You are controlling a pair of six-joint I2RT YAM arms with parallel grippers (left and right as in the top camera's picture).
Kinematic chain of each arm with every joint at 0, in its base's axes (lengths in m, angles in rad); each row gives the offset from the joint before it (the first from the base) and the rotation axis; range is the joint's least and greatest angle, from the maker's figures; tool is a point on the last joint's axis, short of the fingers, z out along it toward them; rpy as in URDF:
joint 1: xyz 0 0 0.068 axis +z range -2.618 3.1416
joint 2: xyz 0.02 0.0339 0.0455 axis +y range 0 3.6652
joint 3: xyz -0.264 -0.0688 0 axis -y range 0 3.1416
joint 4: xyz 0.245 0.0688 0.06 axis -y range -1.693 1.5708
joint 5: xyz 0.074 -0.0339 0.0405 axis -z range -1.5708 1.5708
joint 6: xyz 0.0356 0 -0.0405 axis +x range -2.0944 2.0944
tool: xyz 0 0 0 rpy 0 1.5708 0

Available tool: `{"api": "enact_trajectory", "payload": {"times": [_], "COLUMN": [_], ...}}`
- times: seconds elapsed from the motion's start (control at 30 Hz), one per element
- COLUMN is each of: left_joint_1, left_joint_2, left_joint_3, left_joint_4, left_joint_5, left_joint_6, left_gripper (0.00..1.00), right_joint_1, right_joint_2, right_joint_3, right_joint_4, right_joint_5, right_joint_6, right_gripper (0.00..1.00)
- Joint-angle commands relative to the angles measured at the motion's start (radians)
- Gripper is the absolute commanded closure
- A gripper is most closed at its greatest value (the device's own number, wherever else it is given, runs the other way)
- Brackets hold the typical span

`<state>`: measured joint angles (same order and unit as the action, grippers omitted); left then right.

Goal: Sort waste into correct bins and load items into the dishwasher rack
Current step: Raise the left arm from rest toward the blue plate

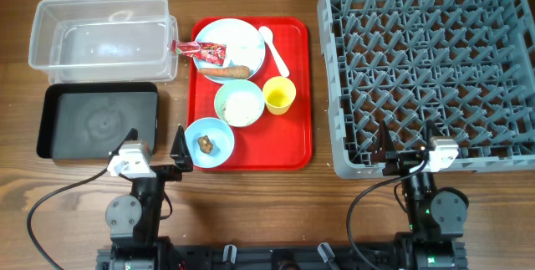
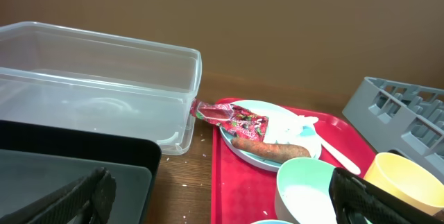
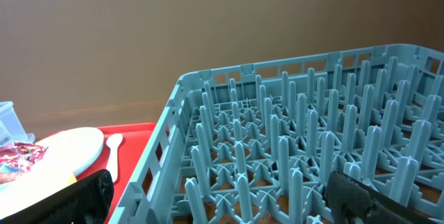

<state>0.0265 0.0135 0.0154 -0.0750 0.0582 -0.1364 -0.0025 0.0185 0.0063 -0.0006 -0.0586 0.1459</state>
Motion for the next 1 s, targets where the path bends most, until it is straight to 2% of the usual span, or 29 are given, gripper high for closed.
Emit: {"api": "enact_trajectory", "payload": {"times": [0.0,0.3,0.53,0.63,0.77,0.97], "left_joint_1": [0.003,0.003,0.003,0.003,0.003,0.003], "left_joint_2": [-0.007,-0.007,-0.007,-0.007,-0.007,0.03], "left_joint_3": [-0.01,-0.01,-0.01,-0.01,-0.003,0.092], "left_joint_4": [0.002,0.002,0.016,0.07,0.232,0.24], "left_joint_5": [-0.003,-0.003,-0.003,0.005,0.013,0.013], "left_joint_6": [-0.006,-0.005,-0.006,-0.006,-0.006,-0.006], "left_gripper": [0.0,0.0,0.0,0.0,0.0,0.0], "right_joint_1": [0.006,0.006,0.006,0.006,0.006,0.005], "right_joint_2": [-0.001,-0.001,-0.001,-0.001,-0.001,-0.001], "right_joint_3": [-0.001,-0.001,-0.001,0.0,0.034,0.127], "right_joint_4": [0.003,0.003,0.087,0.172,0.218,0.219], "right_joint_5": [0.011,0.011,-0.009,-0.05,-0.044,-0.042], "right_joint_6": [0.012,0.011,0.015,0.028,0.037,0.036], "right_gripper": [0.0,0.0,0.0,0.0,0.0,0.0]}}
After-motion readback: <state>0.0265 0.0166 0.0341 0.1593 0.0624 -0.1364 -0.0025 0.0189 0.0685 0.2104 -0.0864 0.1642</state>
